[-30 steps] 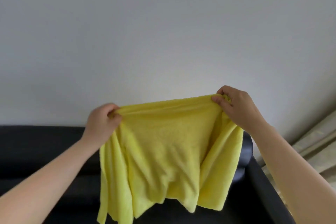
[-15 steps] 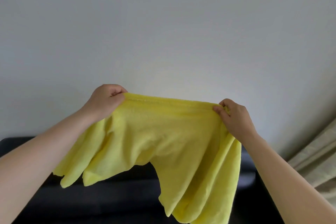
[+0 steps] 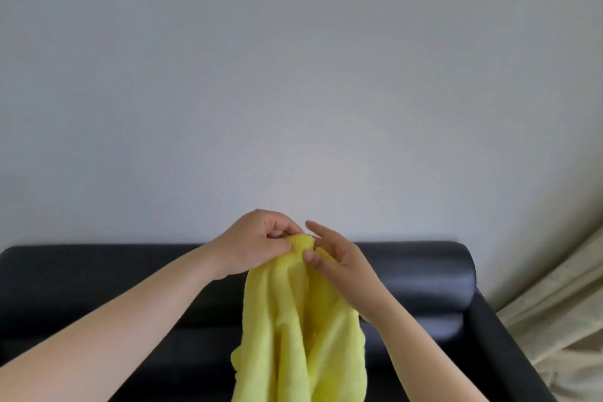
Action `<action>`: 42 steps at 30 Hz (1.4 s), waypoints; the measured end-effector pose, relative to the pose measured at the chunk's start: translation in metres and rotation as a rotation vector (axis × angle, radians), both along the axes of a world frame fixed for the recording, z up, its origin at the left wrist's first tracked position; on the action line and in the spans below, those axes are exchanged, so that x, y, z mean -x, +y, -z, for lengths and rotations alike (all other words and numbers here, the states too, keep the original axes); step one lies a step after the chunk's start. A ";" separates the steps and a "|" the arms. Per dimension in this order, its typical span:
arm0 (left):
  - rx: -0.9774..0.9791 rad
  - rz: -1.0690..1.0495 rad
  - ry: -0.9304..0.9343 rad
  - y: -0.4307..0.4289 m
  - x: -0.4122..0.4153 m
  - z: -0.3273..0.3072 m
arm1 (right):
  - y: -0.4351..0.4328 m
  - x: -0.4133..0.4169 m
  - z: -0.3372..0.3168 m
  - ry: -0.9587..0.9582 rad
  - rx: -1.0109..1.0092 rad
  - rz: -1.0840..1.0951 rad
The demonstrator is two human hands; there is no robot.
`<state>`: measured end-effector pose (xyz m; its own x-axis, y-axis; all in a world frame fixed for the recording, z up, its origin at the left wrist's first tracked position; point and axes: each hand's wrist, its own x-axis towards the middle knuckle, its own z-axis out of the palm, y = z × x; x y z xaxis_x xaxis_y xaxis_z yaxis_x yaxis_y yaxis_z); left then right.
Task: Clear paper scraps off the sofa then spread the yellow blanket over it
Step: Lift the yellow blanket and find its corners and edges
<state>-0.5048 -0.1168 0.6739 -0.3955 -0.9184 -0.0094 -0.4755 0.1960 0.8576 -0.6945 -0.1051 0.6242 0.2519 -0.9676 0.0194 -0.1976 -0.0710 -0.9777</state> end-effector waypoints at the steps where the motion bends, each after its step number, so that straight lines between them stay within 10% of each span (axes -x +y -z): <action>1: -0.005 0.020 -0.016 0.002 0.000 0.000 | 0.001 0.001 0.003 -0.020 -0.033 -0.040; 15: -0.298 0.037 0.197 0.039 -0.031 0.050 | -0.001 0.011 -0.001 0.095 0.096 0.061; 30: 0.164 -0.087 0.204 0.035 0.009 0.076 | 0.003 0.017 -0.065 0.380 0.319 -0.058; 42: -0.394 0.104 0.638 0.027 0.024 0.055 | 0.011 0.031 -0.060 0.355 0.270 -0.008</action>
<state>-0.5288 -0.0900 0.6186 -0.5185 -0.8523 -0.0694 0.1412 -0.1653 0.9761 -0.7260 -0.0942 0.6840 0.2956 -0.9377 0.1824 -0.5160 -0.3174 -0.7956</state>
